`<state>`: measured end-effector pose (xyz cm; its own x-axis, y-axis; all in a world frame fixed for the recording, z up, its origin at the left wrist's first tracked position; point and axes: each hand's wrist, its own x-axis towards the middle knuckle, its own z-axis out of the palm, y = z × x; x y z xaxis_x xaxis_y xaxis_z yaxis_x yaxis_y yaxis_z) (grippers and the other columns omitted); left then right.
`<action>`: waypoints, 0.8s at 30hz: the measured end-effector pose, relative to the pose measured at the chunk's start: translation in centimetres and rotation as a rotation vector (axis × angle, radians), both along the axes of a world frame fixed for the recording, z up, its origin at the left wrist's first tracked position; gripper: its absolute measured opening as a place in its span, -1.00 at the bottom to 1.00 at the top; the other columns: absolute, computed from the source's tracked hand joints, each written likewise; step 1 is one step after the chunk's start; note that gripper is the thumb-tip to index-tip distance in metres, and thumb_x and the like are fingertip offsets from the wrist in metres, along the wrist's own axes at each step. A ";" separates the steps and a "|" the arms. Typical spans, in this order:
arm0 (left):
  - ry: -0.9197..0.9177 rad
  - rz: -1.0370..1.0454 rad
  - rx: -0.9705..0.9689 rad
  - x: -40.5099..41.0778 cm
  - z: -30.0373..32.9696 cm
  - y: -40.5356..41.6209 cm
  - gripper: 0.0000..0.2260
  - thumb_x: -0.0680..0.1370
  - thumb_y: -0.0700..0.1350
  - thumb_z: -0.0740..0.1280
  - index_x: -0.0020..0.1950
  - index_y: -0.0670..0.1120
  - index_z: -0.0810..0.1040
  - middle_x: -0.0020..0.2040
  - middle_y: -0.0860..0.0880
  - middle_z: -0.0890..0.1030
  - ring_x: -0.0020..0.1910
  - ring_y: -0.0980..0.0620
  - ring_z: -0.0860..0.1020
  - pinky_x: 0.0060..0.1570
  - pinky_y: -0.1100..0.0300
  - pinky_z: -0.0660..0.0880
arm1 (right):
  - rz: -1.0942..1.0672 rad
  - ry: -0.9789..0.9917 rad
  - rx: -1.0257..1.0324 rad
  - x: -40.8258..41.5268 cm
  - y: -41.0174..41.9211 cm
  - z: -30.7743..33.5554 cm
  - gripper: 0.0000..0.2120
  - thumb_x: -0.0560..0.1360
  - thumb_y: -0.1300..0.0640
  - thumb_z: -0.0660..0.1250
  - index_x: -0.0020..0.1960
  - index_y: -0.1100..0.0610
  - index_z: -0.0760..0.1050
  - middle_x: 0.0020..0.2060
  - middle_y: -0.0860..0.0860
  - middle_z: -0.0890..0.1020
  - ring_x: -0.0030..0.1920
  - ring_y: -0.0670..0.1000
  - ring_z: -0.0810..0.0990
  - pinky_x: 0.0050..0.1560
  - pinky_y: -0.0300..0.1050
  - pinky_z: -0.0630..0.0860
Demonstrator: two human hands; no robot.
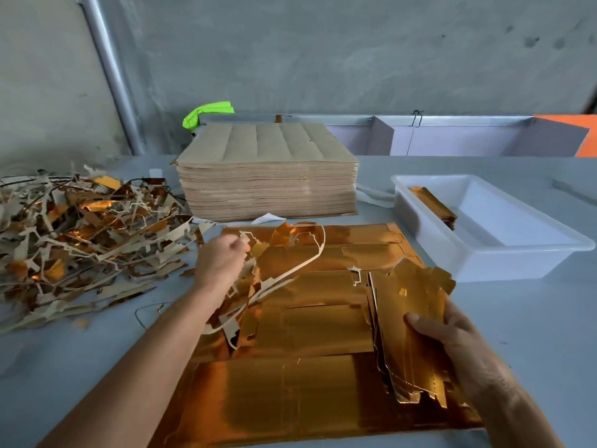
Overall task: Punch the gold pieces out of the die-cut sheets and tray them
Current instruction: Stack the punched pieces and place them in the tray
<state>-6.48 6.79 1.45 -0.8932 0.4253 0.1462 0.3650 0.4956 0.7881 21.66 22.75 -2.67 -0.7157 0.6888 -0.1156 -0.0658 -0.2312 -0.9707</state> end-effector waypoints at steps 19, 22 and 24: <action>-0.166 -0.202 0.029 -2.5 0.4 -2.3 -0.76 0.45 -0.31 0.40 -0.03 0.03 0.58 0.01 0.00 0.64 -0.17 0.13 0.63 -0.27 0.30 0.52 | -0.002 -0.108 0.014 -1.1 -0.9 0.4 -0.50 0.30 0.07 0.42 0.20 -0.20 0.41 0.02 0.02 0.60 -0.04 0.20 0.62 -0.38 -0.03 0.59; -0.176 -0.128 0.306 -4.0 3.3 -2.9 -0.76 0.50 -0.37 0.33 -0.01 -0.04 0.55 -0.02 -0.02 0.64 -0.21 0.17 0.65 -0.38 0.34 0.52 | 0.001 -0.113 0.014 -1.3 -0.9 0.3 -0.48 0.33 0.08 0.42 0.25 -0.17 0.39 0.05 0.04 0.60 -0.02 0.21 0.61 -0.36 -0.01 0.59; -0.151 -0.057 0.408 -5.0 5.1 -2.9 -0.74 0.52 -0.37 0.29 0.10 -0.05 0.50 -0.01 -0.04 0.63 -0.13 0.12 0.65 -0.25 0.22 0.58 | 0.014 -0.105 0.015 -1.6 -0.9 0.3 -0.47 0.36 0.11 0.41 0.28 -0.13 0.38 0.06 0.06 0.59 -0.02 0.22 0.61 -0.33 0.01 0.58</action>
<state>-11.46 3.90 6.51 -0.8942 0.4092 0.1817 0.2482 0.1153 0.9618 20.10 21.81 -2.36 -0.7099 0.6809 -0.1800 0.0394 -0.2167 -0.9754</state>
